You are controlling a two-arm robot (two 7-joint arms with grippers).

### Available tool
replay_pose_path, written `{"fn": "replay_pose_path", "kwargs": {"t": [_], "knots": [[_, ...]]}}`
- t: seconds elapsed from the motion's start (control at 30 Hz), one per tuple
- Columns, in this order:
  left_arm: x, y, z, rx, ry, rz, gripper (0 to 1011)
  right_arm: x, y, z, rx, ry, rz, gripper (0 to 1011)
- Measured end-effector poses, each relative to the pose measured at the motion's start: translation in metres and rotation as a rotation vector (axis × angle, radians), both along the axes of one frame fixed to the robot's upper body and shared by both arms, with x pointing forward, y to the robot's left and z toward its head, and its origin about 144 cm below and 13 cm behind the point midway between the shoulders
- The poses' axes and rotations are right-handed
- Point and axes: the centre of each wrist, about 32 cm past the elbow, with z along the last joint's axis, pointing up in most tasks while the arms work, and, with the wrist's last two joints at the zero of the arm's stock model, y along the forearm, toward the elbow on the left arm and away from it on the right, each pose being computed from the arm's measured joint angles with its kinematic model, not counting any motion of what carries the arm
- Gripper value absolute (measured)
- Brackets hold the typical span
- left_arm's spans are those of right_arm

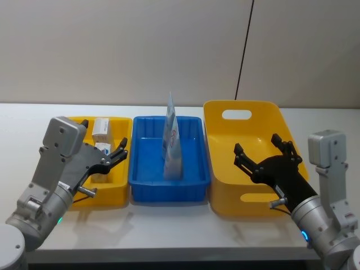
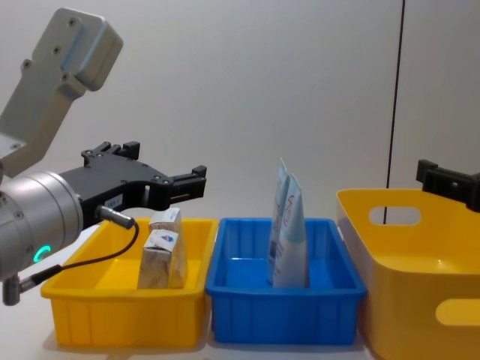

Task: Bimanual collaborative sorting of washing and personal care products

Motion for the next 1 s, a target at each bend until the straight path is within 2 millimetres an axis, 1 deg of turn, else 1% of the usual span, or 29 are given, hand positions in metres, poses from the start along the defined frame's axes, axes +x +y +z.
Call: {"fn": "replay_pose_path", "kwargs": {"t": [1.0], "knots": [[0.0000, 0.0000, 0.0000, 0.000, 0.000, 0.000, 1001, 0.0000, 0.0000, 0.0000, 0.000, 0.000, 0.000, 1002]]}}
